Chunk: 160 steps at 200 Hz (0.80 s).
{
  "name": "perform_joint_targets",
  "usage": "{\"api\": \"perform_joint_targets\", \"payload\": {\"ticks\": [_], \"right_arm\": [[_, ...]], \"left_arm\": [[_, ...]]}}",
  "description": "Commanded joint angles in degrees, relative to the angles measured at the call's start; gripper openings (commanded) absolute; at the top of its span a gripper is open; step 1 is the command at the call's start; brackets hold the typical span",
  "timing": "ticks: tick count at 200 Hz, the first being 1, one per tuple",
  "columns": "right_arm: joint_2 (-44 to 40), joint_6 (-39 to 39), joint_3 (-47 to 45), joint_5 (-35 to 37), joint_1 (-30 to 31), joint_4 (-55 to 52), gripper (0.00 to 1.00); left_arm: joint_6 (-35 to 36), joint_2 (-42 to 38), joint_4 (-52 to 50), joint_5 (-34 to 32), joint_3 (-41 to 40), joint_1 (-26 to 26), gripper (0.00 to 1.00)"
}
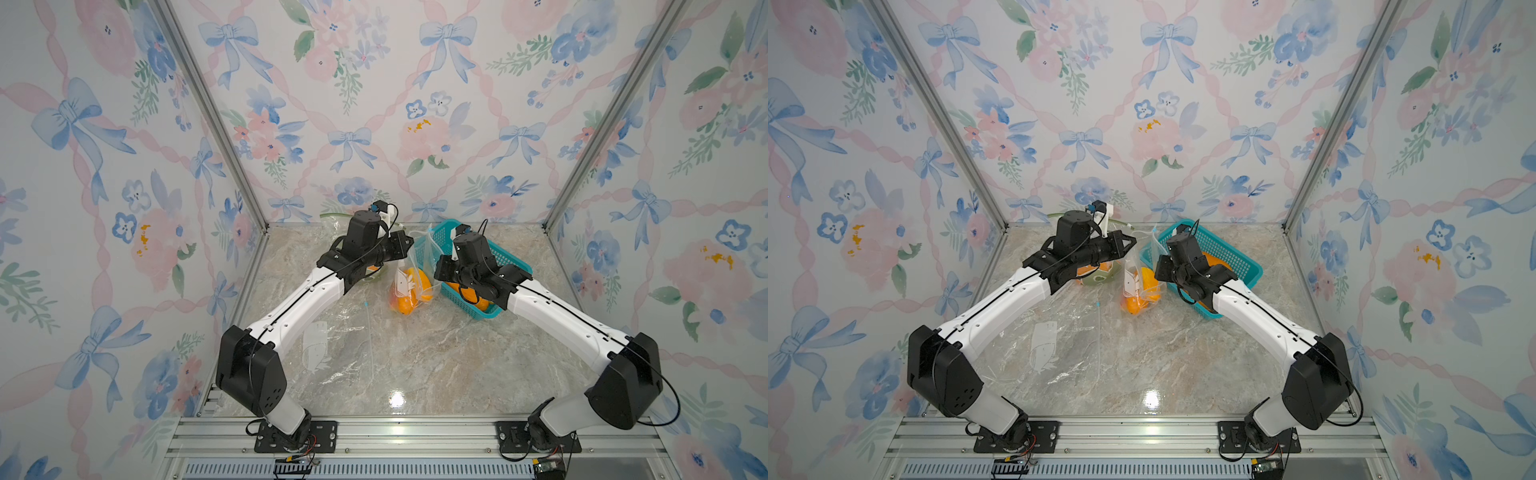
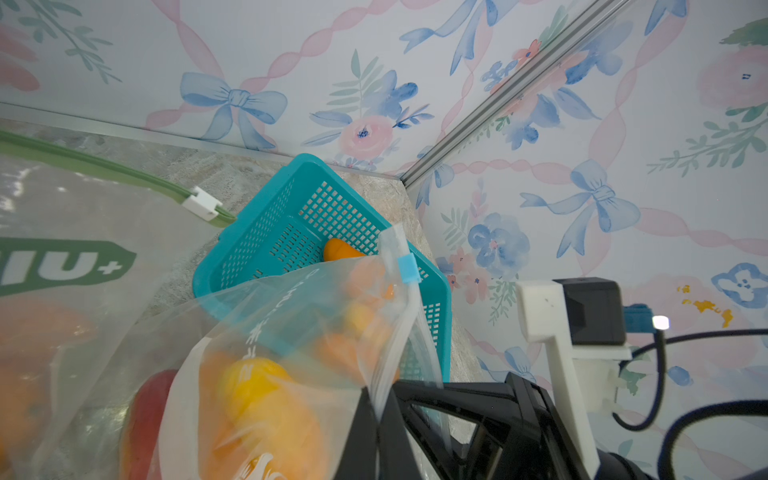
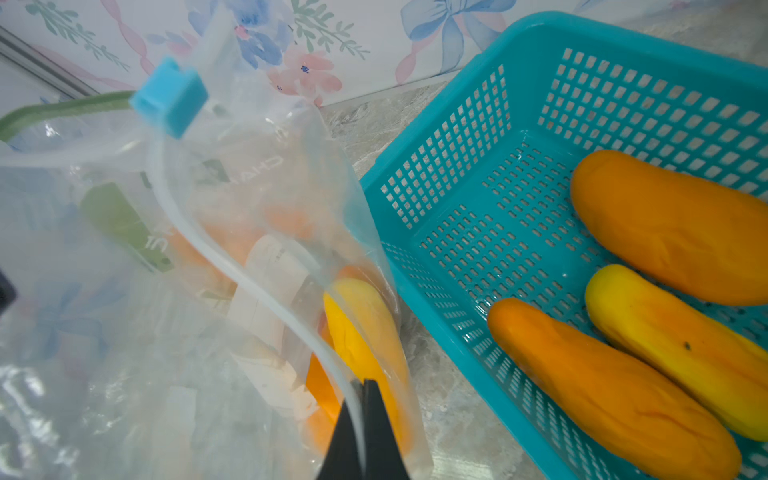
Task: Place the mango in a zip-top bag and seal the zipper
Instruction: Adjust the zipper food storage bag at the center of the board.
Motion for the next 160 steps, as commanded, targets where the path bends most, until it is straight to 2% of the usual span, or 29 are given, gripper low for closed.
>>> {"api": "perform_joint_targets", "payload": {"ticks": [1, 15, 30, 56, 123, 141, 160], "right_arm": [[1.35, -4.51, 4.41, -0.50, 1.05, -2.43, 0.00], [1.58, -8.87, 7.62, 0.27, 2.18, -5.27, 0.00], [1.57, -13.99, 11.27, 0.34, 3.23, -8.63, 0.00], [1.93, -22.41, 18.23, 0.06, 4.78, -15.96, 0.00], [6.04, -39.94, 35.37, -0.28, 5.79, -31.62, 0.00], [6.44, -44.87, 36.77, -0.49, 5.49, -33.25, 0.00], [6.84, -48.47, 39.64, -2.50, 4.39, -37.06, 0.00]], "left_arm": [[0.67, -1.20, 1.73, 0.82, 0.30, -0.09, 0.00], [1.01, -2.05, 1.81, 1.45, 0.32, 0.23, 0.00], [1.38, -3.56, 1.90, 1.85, 0.10, 1.02, 0.09], [1.29, -8.02, 1.86, -0.34, -1.65, 3.44, 0.36], [1.34, -22.14, 2.01, -8.64, -7.89, 10.20, 0.89], [2.38, -24.81, 1.99, -9.39, -9.60, 11.40, 0.95], [5.22, -26.48, 2.08, -8.00, -11.38, 12.13, 0.96]]}}
